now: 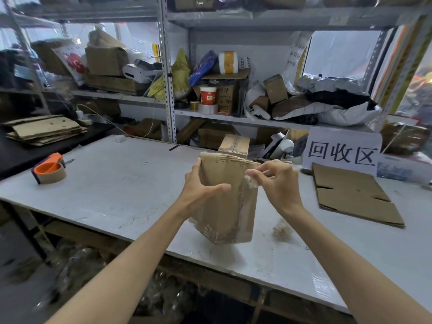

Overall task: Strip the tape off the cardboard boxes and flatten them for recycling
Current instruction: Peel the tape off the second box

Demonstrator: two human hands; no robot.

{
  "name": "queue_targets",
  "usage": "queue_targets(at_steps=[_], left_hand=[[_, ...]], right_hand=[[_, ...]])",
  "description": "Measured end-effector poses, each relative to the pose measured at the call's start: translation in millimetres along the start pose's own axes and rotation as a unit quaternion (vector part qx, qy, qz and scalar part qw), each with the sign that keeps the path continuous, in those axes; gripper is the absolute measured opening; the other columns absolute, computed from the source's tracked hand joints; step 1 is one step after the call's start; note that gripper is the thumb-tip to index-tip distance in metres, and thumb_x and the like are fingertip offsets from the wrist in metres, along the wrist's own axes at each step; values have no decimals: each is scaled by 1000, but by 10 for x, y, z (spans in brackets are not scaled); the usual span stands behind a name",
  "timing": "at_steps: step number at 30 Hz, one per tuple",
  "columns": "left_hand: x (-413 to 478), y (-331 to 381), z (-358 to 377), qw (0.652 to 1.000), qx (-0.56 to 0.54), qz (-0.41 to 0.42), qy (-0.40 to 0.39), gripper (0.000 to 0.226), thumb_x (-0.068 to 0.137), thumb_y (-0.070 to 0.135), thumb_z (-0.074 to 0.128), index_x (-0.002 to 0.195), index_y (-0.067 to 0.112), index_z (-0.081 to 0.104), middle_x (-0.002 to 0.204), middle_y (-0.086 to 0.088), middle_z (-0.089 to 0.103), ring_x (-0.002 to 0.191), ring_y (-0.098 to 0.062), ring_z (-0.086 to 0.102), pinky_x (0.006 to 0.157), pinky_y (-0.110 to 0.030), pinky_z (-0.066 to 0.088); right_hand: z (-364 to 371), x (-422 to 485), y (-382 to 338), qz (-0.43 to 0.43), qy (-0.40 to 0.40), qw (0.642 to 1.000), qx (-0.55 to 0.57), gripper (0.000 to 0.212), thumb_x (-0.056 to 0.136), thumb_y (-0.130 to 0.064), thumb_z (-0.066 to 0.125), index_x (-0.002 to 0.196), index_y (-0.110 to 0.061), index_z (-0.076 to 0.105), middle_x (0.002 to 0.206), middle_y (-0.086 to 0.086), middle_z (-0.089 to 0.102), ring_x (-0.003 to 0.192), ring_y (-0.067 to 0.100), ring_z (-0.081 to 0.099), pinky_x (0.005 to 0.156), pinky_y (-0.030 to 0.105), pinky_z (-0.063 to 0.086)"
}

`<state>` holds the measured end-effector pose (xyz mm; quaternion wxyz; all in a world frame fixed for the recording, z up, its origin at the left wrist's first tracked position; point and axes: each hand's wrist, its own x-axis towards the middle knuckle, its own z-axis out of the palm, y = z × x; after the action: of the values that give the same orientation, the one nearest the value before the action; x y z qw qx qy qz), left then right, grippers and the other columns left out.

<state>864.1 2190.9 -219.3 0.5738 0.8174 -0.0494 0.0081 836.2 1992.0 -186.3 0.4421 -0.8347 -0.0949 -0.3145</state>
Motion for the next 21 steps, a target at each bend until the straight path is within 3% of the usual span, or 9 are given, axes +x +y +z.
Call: queue_targets(at_steps=[2, 5, 7, 10, 14, 17, 19, 21], left_hand=[[5, -10, -6, 1000, 16, -20, -6, 135, 49, 67, 76, 157, 37, 0, 152, -5, 24, 137, -28, 36, 111, -51, 41], [-21, -66, -30, 998, 36, -35, -26, 139, 50, 65, 76, 154, 43, -13, 151, -5, 20, 138, -29, 32, 112, -49, 37], [-42, -87, -27, 999, 30, -27, -21, 140, 48, 67, 78, 154, 44, -10, 149, -5, 24, 137, -28, 33, 112, -49, 38], [-67, -82, -19, 1000, -5, -13, 9, 138, 40, 72, 79, 153, 41, 7, 148, -3, 34, 134, -26, 41, 107, -53, 45], [-79, -78, -13, 1000, -18, -1, 6, 132, 39, 71, 82, 150, 41, 17, 144, -1, 40, 130, -24, 46, 105, -50, 48], [-69, -44, 7, 1000, -28, 2, -10, 132, 42, 67, 83, 153, 38, 18, 144, -2, 41, 130, -25, 47, 105, -51, 47], [-55, -14, 23, 999, -43, -10, -20, 133, 41, 68, 82, 154, 35, 18, 145, -4, 42, 130, -27, 48, 104, -52, 47], [-44, 10, 43, 998, -53, -23, -28, 134, 41, 68, 80, 154, 34, 18, 147, -5, 41, 131, -29, 46, 105, -54, 46]], right_hand=[[21, -28, 3, -29, -43, 999, 1, 31, 65, -30, 85, 83, -9, 71, 86, 0, 63, 70, 6, 64, 64, 15, 55], [66, -48, 46, -88, -57, 992, -64, 22, 75, -17, 79, 89, -5, 67, 98, 5, 57, 75, 10, 61, 70, 22, 57], [101, -60, 64, -101, -27, 990, -93, 14, 81, -12, 73, 90, -3, 67, 106, 8, 54, 80, 15, 60, 74, 26, 55], [147, -83, 51, -129, -49, 982, -130, 9, 88, -11, 66, 85, -3, 66, 92, 4, 55, 76, 19, 56, 66, 28, 49], [39, 17, 59, -28, -148, 988, -33, 22, 89, -6, 62, 68, -9, 59, 69, -5, 52, 65, 14, 48, 60, 22, 40], [-85, 99, 46, 17, -225, 974, 30, 18, 84, -7, 68, 68, -7, 62, 66, 3, 55, 65, 19, 52, 63, 40, 46], [-102, 102, 14, 5, -196, 980, 24, 10, 81, -14, 73, 86, -11, 65, 73, 7, 63, 65, 24, 63, 63, 43, 54], [-65, 72, 11, -5, -109, 994, 18, 31, 78, -15, 76, 102, -17, 56, 80, 3, 64, 60, 18, 67, 57, 34, 58]])
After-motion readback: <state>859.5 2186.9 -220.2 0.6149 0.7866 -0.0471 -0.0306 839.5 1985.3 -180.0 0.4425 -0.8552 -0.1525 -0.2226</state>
